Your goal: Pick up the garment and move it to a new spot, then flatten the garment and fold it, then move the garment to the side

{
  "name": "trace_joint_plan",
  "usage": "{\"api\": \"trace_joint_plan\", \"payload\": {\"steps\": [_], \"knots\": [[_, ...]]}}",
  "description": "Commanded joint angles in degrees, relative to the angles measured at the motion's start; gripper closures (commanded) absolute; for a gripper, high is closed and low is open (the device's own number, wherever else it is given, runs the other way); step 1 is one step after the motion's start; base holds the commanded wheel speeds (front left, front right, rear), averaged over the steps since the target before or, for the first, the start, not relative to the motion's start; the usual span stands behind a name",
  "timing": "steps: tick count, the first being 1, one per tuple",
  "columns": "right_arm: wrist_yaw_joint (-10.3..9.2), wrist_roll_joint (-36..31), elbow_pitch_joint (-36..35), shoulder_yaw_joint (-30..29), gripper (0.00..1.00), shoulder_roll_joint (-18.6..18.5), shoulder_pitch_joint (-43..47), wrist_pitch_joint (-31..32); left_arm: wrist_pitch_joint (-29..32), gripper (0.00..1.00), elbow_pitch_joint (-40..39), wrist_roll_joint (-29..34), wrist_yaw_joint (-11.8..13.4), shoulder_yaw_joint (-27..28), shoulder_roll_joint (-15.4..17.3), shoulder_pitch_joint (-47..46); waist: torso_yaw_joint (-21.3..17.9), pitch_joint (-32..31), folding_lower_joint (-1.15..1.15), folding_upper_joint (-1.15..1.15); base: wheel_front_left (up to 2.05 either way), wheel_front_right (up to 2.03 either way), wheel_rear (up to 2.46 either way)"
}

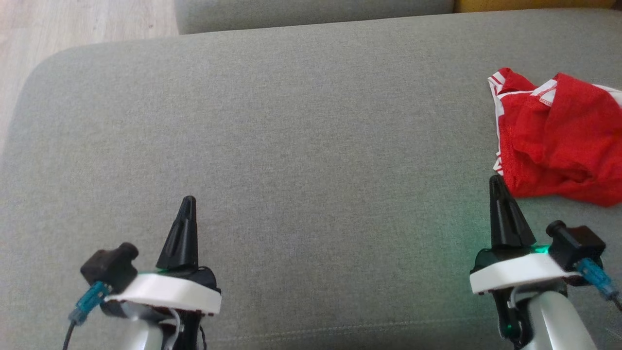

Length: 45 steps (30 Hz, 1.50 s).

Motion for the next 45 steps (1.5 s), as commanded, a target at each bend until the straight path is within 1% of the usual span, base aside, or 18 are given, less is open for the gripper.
{"api": "trace_joint_plan", "payload": {"steps": [1,45], "knots": [[0.04,2.2,-1.7,0.0,1.0,-0.6,-1.9,0.3,0.4,1.0,-1.5,-1.7,-0.3,0.8,0.5,-2.3,0.0,-0.1,0.0,0.0,0.0,0.0,0.0],[0.17,34.5,-1.1,-1.5,1.0,-1.8,-1.6,6.4,6.7,1.0,1.7,-28.2,-1.9,5.3,1.7,-3.6,1.0,-2.6,0.0,0.0,0.0,0.0,0.0]]}}
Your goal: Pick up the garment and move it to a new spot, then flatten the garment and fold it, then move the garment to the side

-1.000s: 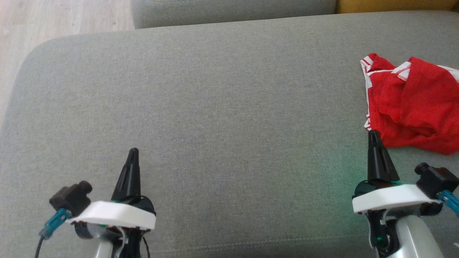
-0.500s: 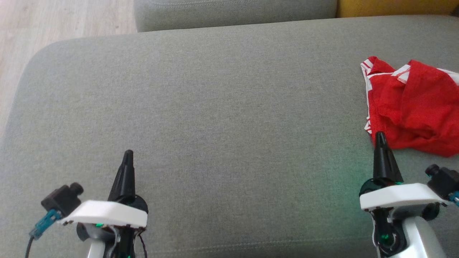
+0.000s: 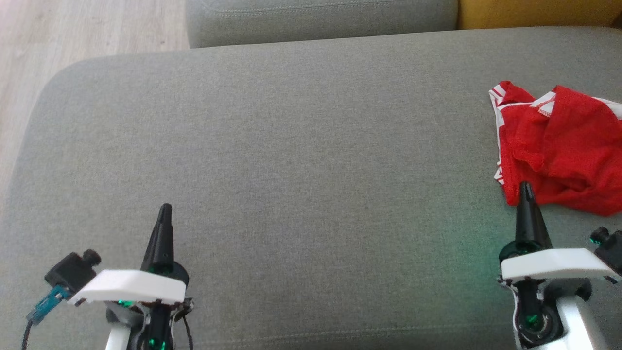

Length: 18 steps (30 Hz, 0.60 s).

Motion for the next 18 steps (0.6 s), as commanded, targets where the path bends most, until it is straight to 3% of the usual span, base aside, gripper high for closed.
{"api": "trace_joint_plan", "payload": {"steps": [1,18], "knots": [[0.18,2.2,-1.7,0.2,1.0,-1.0,-1.6,0.4,0.3,1.0,-1.5,-1.7,-0.5,1.6,0.9,-2.7,0.0,-0.1,0.0,0.0,0.0,0.0,0.0],[0.23,14.3,-1.5,-0.7,1.0,-1.2,-1.5,3.0,3.0,1.0,-0.3,-11.7,-1.1,3.7,1.1,-3.1,0.4,-1.1,0.0,0.0,0.0,0.0,0.0]]}}
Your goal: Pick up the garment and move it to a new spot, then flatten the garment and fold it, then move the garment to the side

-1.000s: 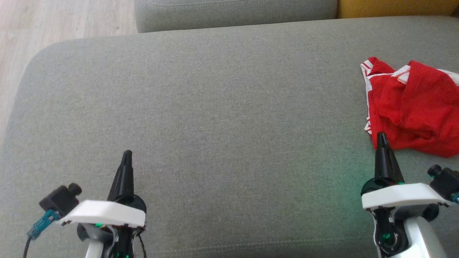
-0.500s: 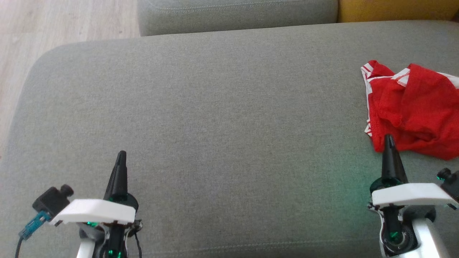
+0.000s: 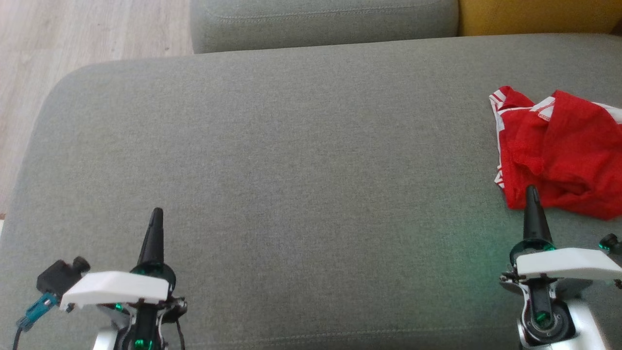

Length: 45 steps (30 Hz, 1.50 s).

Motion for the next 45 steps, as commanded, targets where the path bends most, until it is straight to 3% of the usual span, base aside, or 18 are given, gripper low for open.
{"api": "trace_joint_plan", "payload": {"steps": [1,45], "knots": [[0.23,2.2,-1.7,0.2,1.0,-1.0,-1.5,0.4,0.6,1.0,-1.3,-1.8,-0.6,2.0,1.0,-3.1,0.0,-0.1,0.0,0.0,0.0,0.0,0.0],[0.36,32.5,-1.1,-2.8,1.0,-1.0,-1.3,7.6,8.0,1.0,1.8,-26.5,-2.1,7.9,1.2,-4.3,0.9,-2.6,0.0,0.0,0.0,0.0,0.0]]}}
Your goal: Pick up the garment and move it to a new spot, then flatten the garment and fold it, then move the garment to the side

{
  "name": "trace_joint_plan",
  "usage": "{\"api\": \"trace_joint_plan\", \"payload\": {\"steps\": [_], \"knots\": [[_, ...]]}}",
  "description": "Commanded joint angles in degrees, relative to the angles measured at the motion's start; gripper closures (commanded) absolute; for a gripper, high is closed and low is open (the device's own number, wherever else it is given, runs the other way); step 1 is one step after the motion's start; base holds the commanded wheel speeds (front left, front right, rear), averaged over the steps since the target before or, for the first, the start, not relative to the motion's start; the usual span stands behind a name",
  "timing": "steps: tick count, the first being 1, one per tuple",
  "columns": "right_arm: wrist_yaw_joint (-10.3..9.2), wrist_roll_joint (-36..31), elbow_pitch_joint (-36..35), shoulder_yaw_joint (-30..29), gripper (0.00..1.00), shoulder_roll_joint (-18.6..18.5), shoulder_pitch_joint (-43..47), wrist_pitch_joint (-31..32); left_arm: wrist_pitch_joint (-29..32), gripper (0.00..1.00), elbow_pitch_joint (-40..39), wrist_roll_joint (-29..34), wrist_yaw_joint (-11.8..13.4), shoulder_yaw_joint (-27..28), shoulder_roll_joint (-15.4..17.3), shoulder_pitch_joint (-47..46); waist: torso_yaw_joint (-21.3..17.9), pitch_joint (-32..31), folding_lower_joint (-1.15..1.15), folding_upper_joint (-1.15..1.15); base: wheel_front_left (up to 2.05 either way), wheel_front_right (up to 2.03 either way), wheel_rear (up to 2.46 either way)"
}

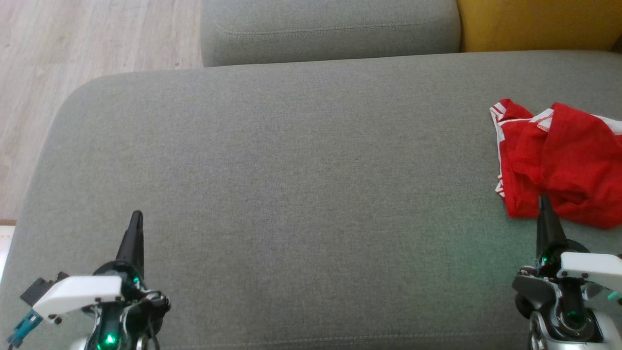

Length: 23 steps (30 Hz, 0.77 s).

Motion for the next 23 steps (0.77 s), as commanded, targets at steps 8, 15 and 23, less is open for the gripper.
{"api": "trace_joint_plan", "payload": {"steps": [8,15,23], "knots": [[0.39,6.6,-1.7,0.2,1.0,-0.8,-1.3,1.7,1.7,1.0,-1.0,-5.4,-0.8,3.4,1.1,-3.3,0.2,-0.5,0.0,0.0,0.0,0.0,0.0],[0.39,6.6,-1.7,0.0,1.0,-0.7,-1.3,1.9,1.8,1.0,-1.0,-5.4,-0.9,3.6,1.0,-3.3,0.2,-0.5,0.0,0.0,0.0,0.0,0.0],[0.39,6.4,-1.7,-0.2,1.0,-0.5,-1.3,2.1,2.0,1.0,-0.9,-5.2,-0.9,3.8,0.8,-3.3,0.2,-0.5,0.0,0.0,0.0,0.0,0.0]]}}
